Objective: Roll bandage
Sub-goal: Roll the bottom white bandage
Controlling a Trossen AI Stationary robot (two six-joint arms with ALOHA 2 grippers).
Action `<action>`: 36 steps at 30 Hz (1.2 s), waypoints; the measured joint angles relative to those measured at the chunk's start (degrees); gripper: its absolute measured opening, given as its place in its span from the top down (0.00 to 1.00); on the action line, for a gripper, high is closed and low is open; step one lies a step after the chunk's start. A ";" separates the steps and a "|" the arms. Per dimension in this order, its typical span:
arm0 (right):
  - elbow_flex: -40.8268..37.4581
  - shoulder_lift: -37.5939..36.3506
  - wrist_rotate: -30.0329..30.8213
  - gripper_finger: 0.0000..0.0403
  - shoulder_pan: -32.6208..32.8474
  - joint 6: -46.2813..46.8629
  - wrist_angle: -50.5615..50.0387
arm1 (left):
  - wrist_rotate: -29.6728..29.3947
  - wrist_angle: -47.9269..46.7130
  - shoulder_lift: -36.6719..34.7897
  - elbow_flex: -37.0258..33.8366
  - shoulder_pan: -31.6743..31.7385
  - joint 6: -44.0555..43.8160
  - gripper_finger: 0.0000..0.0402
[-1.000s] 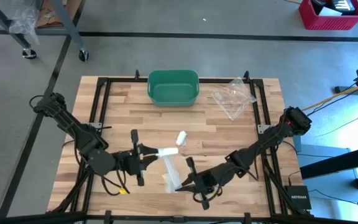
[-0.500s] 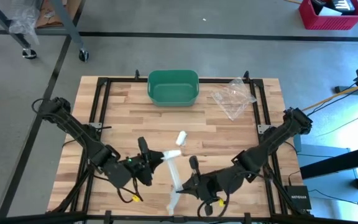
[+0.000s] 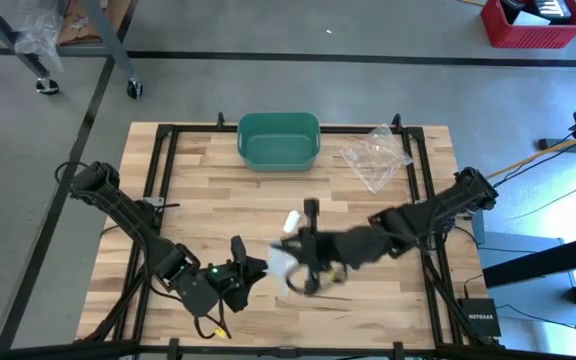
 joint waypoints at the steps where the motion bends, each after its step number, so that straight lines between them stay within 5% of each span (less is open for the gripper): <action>1: 0.00 0.00 -0.14 0.96 -1.27 1.14 -0.63 | -0.03 0.02 0.01 0.00 -0.13 -0.29 0.90; 11: 0.00 0.18 -13.12 0.62 -13.04 12.98 -11.64 | 5.26 -0.54 0.10 -0.96 2.73 -13.91 0.90; 19: 0.04 4.33 -19.00 0.37 -18.41 13.71 -18.06 | 7.52 8.15 -0.84 -11.56 5.53 -24.59 0.90; 28: 0.04 8.03 -31.58 0.32 -20.75 14.79 -19.64 | 8.05 24.22 -3.24 -23.33 5.62 -29.22 0.90; 36: 0.31 8.32 -27.46 0.32 -19.92 14.57 -14.70 | 10.40 28.55 -3.40 -28.03 8.48 -37.29 0.90</action>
